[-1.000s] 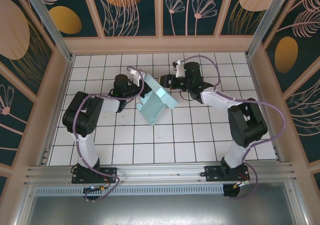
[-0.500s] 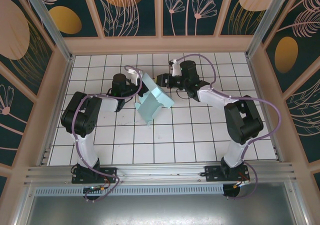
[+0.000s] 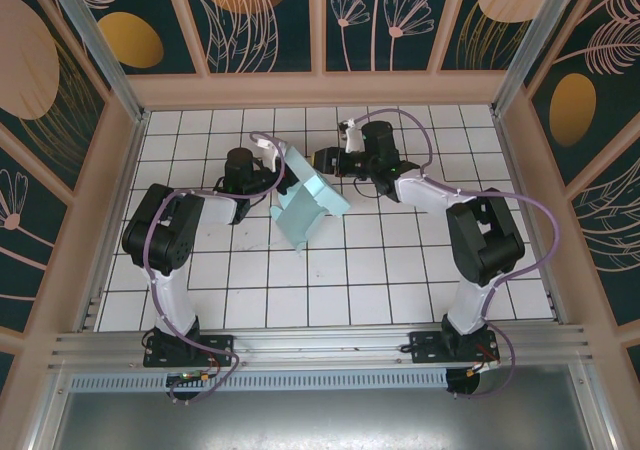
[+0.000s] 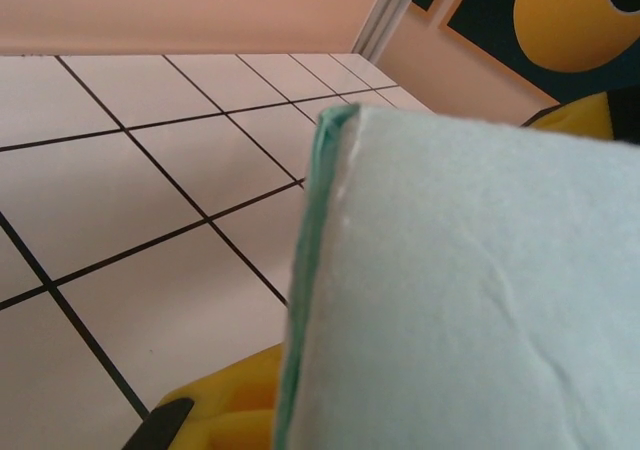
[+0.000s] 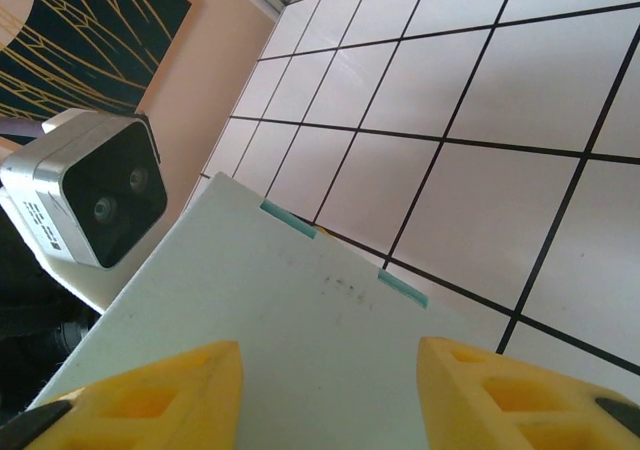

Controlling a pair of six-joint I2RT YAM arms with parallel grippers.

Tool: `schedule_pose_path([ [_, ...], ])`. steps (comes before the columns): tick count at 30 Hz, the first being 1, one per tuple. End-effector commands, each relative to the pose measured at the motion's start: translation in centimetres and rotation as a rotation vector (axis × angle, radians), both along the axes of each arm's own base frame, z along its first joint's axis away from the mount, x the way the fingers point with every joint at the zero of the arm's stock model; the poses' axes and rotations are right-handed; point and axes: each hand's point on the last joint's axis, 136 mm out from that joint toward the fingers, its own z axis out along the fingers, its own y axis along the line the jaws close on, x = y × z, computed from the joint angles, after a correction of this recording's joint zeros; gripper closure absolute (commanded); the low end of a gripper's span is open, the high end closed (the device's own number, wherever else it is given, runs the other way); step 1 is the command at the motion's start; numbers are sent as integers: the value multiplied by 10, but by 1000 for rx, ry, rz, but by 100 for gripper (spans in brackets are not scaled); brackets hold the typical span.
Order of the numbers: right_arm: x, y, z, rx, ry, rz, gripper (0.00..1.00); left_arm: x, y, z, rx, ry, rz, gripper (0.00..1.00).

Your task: Fold the paper box

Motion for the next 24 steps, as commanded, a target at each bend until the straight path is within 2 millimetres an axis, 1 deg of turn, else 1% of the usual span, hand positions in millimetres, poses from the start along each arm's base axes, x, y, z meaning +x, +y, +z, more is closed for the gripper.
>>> schedule_pose_path([
  [1,-9,3,10,-11,-39,22,50,3,1,14,35,-54,23,100],
  [4,0,-24,21,-32,-84,-67,47,3,12,-7,137,-47,71,100],
  [7,8,-49,28,-73,-139,-151,42,1,22,-19,192,-50,114,100],
  [9,11,-57,30,-93,-153,-179,39,-2,26,-21,198,-50,124,100],
  [12,14,-60,28,-113,-140,-195,36,-12,27,-26,231,-77,143,100],
  [15,13,-49,17,-96,-82,-171,35,-17,30,-33,336,-116,198,100],
  [21,-6,5,-1,-58,-34,-30,34,-19,43,-53,465,-121,308,100],
  [22,-6,7,-5,-56,-26,-22,34,-21,44,-56,478,-117,314,100],
  [23,-12,18,-9,-55,-16,8,34,-22,43,-59,486,-116,315,100],
  [24,-14,23,-14,-57,-1,19,34,-23,43,-62,489,-111,307,100],
])
